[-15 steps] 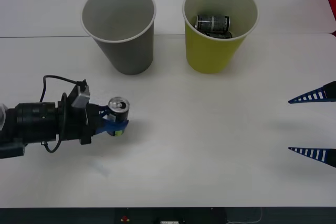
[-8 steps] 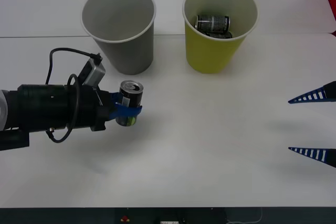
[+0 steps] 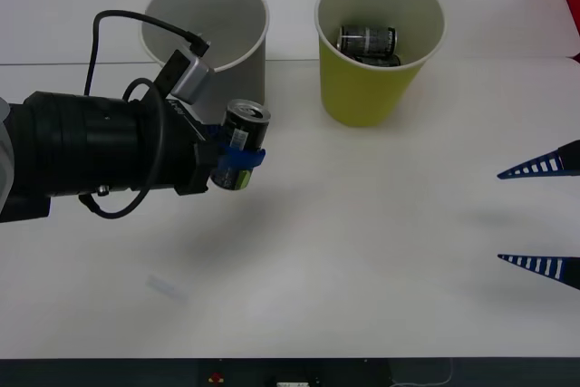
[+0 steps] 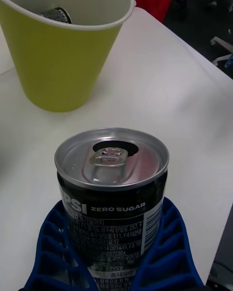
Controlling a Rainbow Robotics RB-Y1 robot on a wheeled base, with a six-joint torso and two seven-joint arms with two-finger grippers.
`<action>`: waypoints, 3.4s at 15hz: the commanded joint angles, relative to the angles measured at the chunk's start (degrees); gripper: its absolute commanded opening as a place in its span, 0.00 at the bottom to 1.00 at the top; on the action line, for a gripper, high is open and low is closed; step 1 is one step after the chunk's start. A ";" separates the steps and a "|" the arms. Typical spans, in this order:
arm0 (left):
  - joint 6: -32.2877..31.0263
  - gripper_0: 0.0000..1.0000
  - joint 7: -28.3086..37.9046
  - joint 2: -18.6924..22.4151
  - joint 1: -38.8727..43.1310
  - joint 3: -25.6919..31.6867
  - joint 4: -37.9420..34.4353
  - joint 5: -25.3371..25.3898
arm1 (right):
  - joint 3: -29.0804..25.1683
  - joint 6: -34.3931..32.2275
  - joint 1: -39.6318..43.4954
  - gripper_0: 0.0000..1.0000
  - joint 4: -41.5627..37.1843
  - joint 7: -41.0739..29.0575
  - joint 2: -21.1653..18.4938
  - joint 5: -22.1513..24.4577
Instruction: Put the can into the green bin and the plastic bottle into the gray bin
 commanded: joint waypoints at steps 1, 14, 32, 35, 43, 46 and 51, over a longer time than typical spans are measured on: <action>-5.27 0.00 -0.08 -0.90 -6.79 -0.09 0.06 -2.93 | 0.00 0.00 0.00 1.00 0.00 0.00 0.00 0.00; 0.97 0.00 -0.16 -7.76 -44.67 -16.71 34.52 -5.83 | 0.00 0.00 0.00 1.00 0.00 0.00 0.00 0.00; 21.10 1.00 -7.28 -16.99 -58.73 -28.83 64.31 -10.40 | 0.00 0.00 0.00 1.00 0.00 0.00 0.00 0.00; 21.10 1.00 -8.25 -12.68 -54.25 -28.22 55.87 -9.17 | 0.00 0.00 0.00 1.00 0.00 0.00 0.00 0.00; 11.17 1.00 -18.01 1.21 -33.69 -14.68 26.78 3.84 | 0.00 0.00 0.00 1.00 0.00 0.00 0.00 0.00; 10.90 1.00 -23.37 5.60 -24.02 -9.59 18.78 9.20 | 0.00 0.00 0.00 1.00 0.00 0.00 0.00 0.00; 10.90 1.00 -38.66 11.93 -9.95 -1.76 15.36 22.39 | 0.00 0.00 0.00 1.00 0.00 0.00 0.00 0.00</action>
